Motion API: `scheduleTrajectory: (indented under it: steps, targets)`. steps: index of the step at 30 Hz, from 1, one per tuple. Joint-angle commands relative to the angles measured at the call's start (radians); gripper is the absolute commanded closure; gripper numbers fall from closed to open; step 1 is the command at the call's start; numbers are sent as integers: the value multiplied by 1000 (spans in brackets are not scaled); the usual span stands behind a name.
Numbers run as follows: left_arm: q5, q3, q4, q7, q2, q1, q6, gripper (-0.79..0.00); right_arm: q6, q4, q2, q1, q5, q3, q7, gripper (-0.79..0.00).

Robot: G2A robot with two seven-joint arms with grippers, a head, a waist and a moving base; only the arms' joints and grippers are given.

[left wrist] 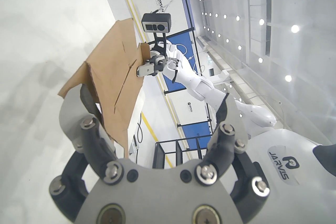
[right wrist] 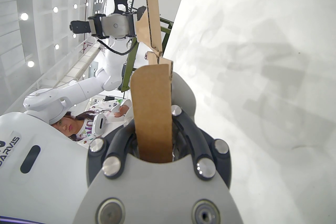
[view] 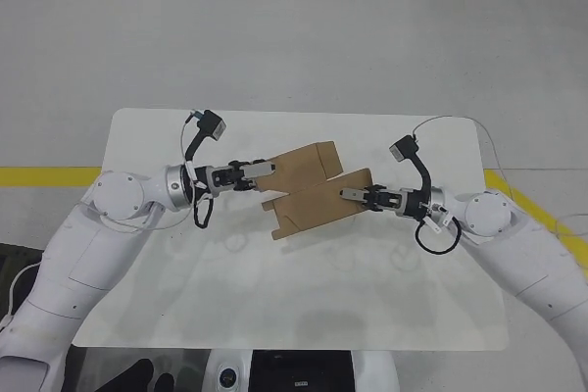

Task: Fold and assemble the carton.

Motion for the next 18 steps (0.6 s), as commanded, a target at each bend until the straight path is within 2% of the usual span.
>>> scheduleTrajectory:
  steps: [1,3,4,6,10,18]
  targets:
    - [13,1,5,2,-3,-4,-3,-680,1,-2,-1,-7,-3,11,3,0]
    - [19,4,9,1,-6,-6,-1,-354,2,-4,-2,-16,-9,23,5,0]
    - [20,4,10,1,-7,-7,0,-314,2,-5,-2,-19,-11,26,5,0]
    - [25,6,13,0,-10,-11,3,-296,5,-8,-5,-27,-13,37,8,0]
    - [51,12,14,-3,-15,-21,11,-369,9,-11,-9,-37,-19,52,16,0]
    - [125,31,33,-9,-25,-37,33,-320,20,-16,-16,-58,-38,89,24,0]
